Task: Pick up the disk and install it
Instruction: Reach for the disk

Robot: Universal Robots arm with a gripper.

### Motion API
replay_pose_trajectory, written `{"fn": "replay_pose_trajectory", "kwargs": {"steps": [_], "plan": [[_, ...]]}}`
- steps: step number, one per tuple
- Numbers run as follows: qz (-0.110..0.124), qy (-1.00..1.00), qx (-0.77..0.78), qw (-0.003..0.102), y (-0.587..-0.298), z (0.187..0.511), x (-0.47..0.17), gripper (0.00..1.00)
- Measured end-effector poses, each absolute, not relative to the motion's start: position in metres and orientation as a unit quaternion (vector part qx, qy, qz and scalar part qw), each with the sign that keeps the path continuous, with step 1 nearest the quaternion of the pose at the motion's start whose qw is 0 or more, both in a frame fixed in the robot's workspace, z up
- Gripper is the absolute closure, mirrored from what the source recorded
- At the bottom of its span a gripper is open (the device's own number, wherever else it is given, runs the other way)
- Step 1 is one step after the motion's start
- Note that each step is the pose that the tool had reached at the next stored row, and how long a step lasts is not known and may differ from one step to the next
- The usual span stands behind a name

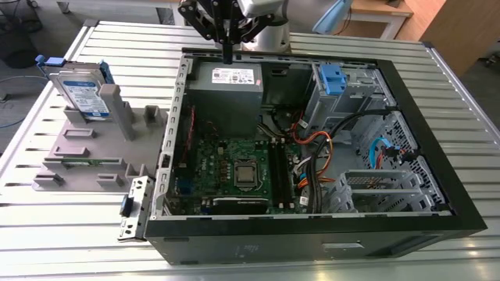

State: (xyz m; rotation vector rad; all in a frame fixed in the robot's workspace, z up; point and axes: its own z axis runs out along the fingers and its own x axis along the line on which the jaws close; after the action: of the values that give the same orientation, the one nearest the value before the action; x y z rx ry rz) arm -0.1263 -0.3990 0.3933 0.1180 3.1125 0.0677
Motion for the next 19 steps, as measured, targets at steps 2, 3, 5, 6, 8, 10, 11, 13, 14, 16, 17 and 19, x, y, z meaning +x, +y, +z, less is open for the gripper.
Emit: {"fn": "replay_pose_trajectory", "kwargs": {"steps": [2, 3, 5, 6, 8, 10, 11, 13, 14, 16, 17, 19], "plan": [[0.022, 0.999, 0.038, 0.013, -0.3989, 0.3933, -0.1276, 0.89], [0.022, 0.999, 0.038, 0.013, -0.3989, 0.3933, -0.1281, 0.89], [0.022, 0.999, 0.038, 0.013, -0.3989, 0.3933, -0.1287, 0.89], [0.022, 0.999, 0.038, 0.013, -0.3989, 0.3933, -0.129, 0.89], [0.022, 0.999, 0.038, 0.013, -0.3989, 0.3933, -0.1297, 0.89], [0.022, 0.999, 0.038, 0.013, -0.3989, 0.3933, -0.13, 0.89], [0.022, 0.999, 0.038, 0.013, -0.399, 0.3933, -0.1304, 0.89], [0.022, 0.999, 0.038, 0.013, -0.3989, 0.3933, -0.1311, 0.89], [0.022, 0.999, 0.038, 0.013, -0.3989, 0.3932, -0.1315, 0.89], [0.022, 0.999, 0.038, 0.013, -0.3989, 0.3932, -0.1324, 0.89], [0.022, 0.999, 0.038, 0.013, -0.3989, 0.3933, -0.1328, 0.89], [0.022, 0.999, 0.038, 0.013, -0.3989, 0.3933, -0.1332, 0.89]]}}
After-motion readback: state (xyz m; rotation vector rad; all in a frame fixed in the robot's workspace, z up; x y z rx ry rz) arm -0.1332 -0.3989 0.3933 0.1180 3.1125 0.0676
